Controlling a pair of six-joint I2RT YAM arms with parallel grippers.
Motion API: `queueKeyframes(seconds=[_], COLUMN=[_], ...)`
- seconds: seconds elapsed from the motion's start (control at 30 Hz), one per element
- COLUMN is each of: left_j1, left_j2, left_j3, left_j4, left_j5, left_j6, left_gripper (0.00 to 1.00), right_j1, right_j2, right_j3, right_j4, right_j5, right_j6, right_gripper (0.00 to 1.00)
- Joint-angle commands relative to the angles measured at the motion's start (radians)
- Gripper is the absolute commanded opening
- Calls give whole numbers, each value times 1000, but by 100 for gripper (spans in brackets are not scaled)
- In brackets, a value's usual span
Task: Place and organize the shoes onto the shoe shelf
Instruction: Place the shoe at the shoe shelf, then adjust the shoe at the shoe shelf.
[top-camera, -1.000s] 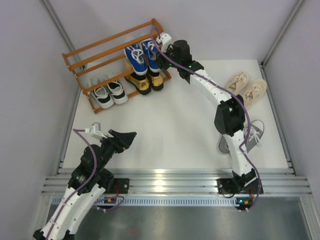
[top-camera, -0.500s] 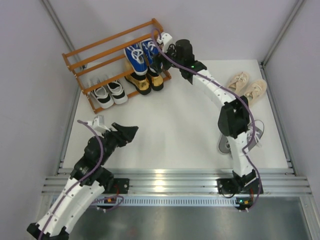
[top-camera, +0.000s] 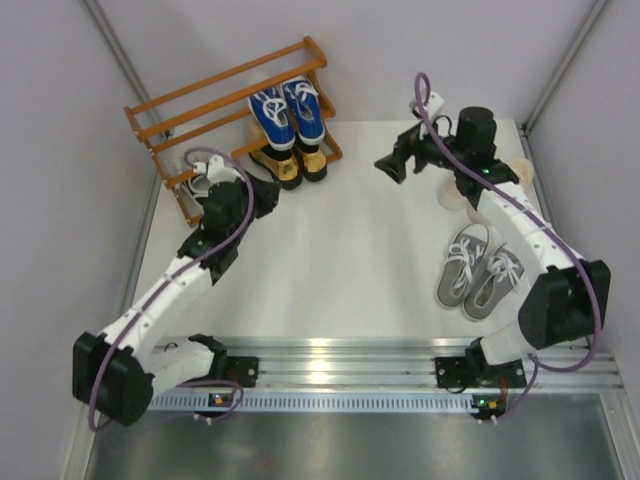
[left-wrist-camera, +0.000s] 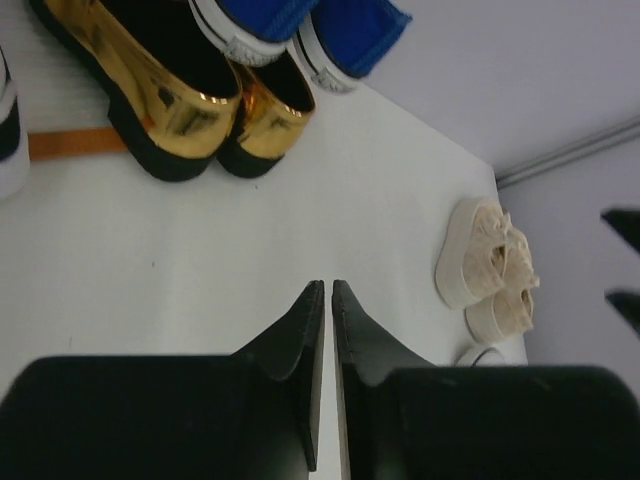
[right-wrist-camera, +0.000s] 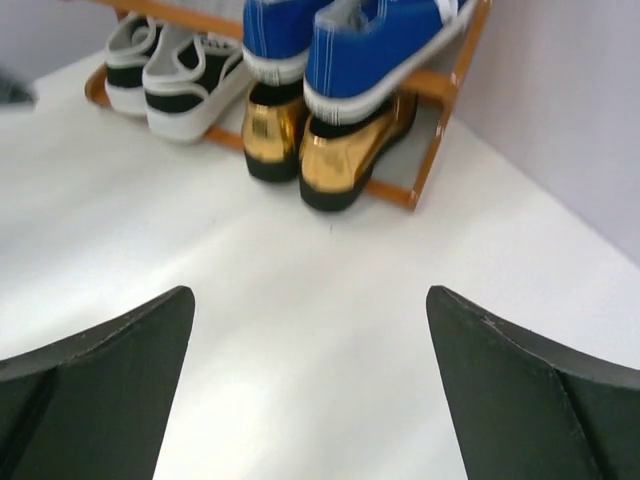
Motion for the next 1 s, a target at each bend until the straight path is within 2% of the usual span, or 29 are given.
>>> queueKeyframes(seconds=[0.0, 0.2, 0.33, 0.47, 0.57, 0.97], left_j1=[118, 168, 175, 175, 177, 179], left_j2=[174, 382, 527, 615, 655, 825], left_j3=[159, 395, 496, 564, 594, 771], left_j4=[85, -45, -93, -129, -149, -182], left_j5=[55, -81, -128, -143, -184, -86], left_j6=[-20, 98, 161, 197, 213, 243], left_gripper=[11, 6, 5, 5, 5, 7], right_j1=[-62, -126, -192, -307, -338, -373], right_j2=[-144, -354, -407, -416, -417, -424], right_j3=[-186, -415, -443, -474, -480, -494], right_j4=[31, 43, 40, 95, 102, 113], right_j5=[-173, -226, -271, -332, -351, -366], right_j6=[-2, 0, 14, 75, 89, 87], right_gripper=[99, 99, 99, 99, 99, 99])
